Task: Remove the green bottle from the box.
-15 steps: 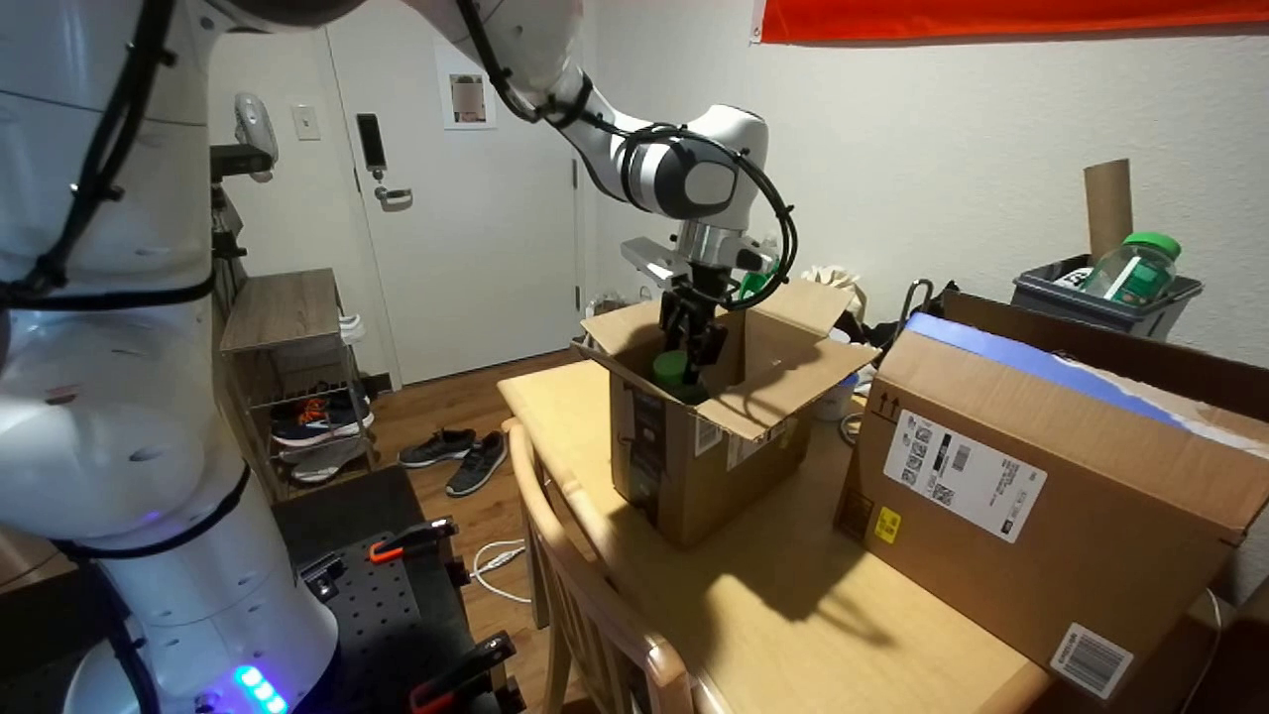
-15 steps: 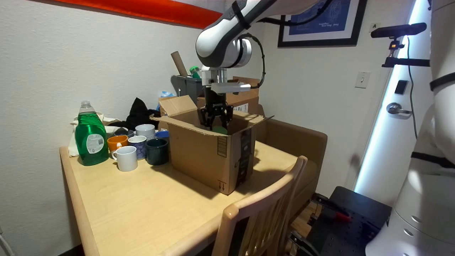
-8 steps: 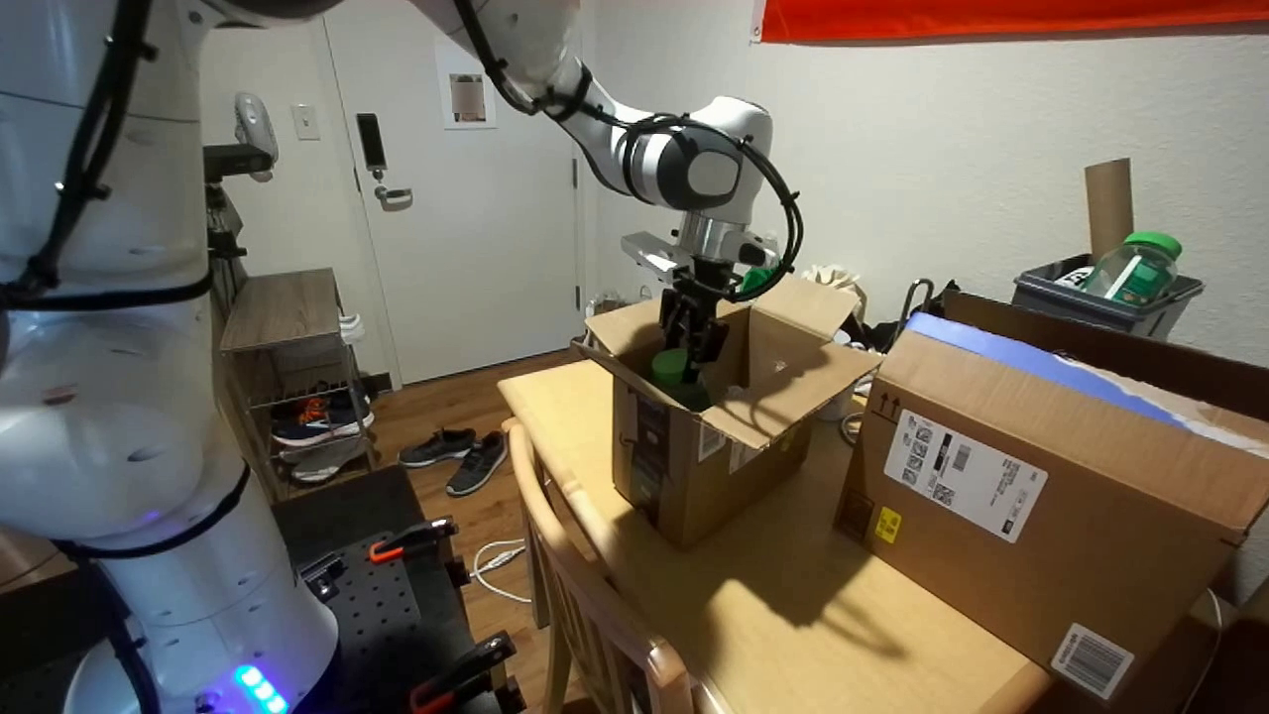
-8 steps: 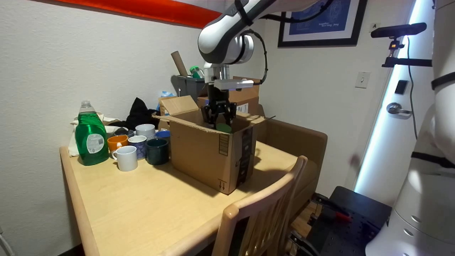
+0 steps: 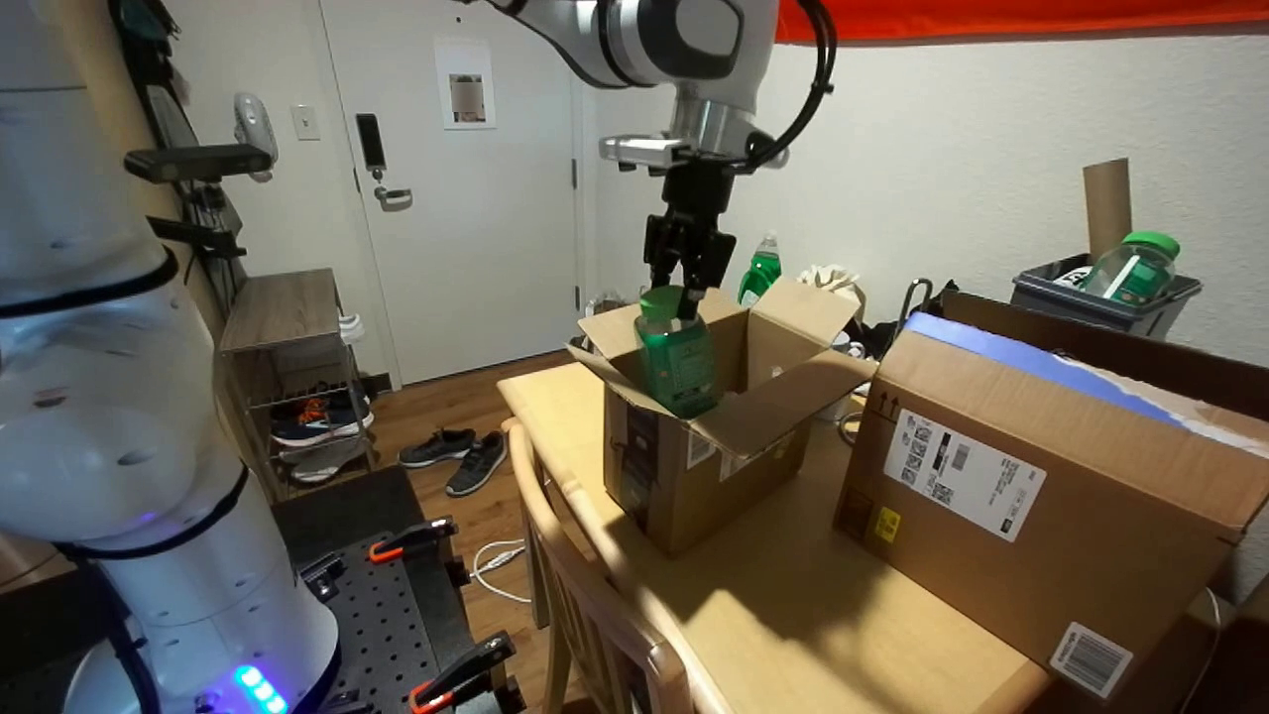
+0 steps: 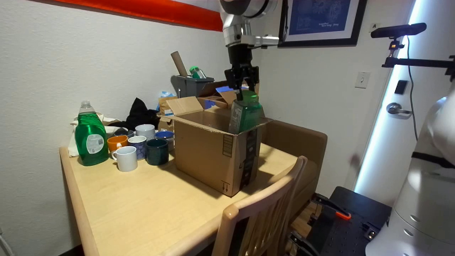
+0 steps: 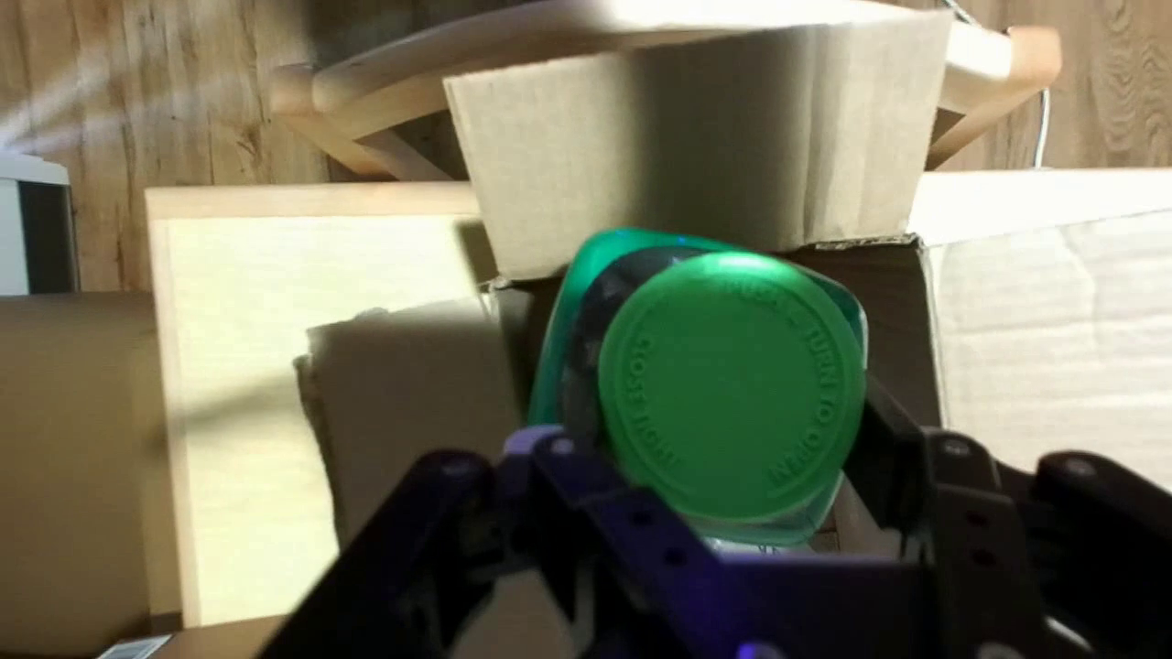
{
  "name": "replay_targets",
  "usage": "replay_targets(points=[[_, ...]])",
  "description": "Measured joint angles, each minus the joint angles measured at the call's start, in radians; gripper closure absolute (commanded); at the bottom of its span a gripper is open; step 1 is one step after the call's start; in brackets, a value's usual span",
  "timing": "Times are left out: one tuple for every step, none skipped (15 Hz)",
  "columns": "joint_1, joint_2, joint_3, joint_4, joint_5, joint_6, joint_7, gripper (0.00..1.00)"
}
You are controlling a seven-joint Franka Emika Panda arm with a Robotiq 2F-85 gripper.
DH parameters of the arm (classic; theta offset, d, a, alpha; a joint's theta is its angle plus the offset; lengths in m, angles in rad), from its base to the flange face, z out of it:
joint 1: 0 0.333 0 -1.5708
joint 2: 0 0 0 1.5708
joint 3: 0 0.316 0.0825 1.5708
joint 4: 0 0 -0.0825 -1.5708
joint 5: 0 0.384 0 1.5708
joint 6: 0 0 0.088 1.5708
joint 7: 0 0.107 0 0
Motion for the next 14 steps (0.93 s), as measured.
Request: replay_targets(points=[[0.0,-0.026,0.001,0.011,-0.008,-0.021,-0.015,0.61],[0.001,-0.046,0.003,0.027,-0.015,-0.035,-0.031,0.61],[0.003,-0.061,0.005,0.043,-0.019,-0.039,-0.047,0.61],[0.006,-0.069,0.01,0.061,-0.019,-0.039,-0.057,0.61],[0.009,-0.073,0.018,0.08,-0.019,-0.039,-0.068,0.61],[0.012,-0.075,0.028,0.1,-0.019,-0.039,-0.076,0.61],[0.02,-0.075,0.038,0.118,-0.019,-0.039,-0.086,0.61],[0.029,-0.075,0.05,0.133,-0.019,-0.039,-0.091,0.61],[0.039,-0.076,0.062,0.147,-0.019,-0.04,-0.097,0.61],[0.048,-0.076,0.073,0.158,-0.019,-0.04,-0.103,0.61],[0.058,-0.077,0.085,0.167,-0.019,-0.04,-0.105,0.61],[0.068,-0.077,0.096,0.175,-0.019,-0.041,-0.106,0.61],[0.078,-0.078,0.108,0.18,-0.019,-0.043,-0.107,0.61],[0.088,-0.08,0.118,0.184,-0.02,-0.044,-0.109,0.61]])
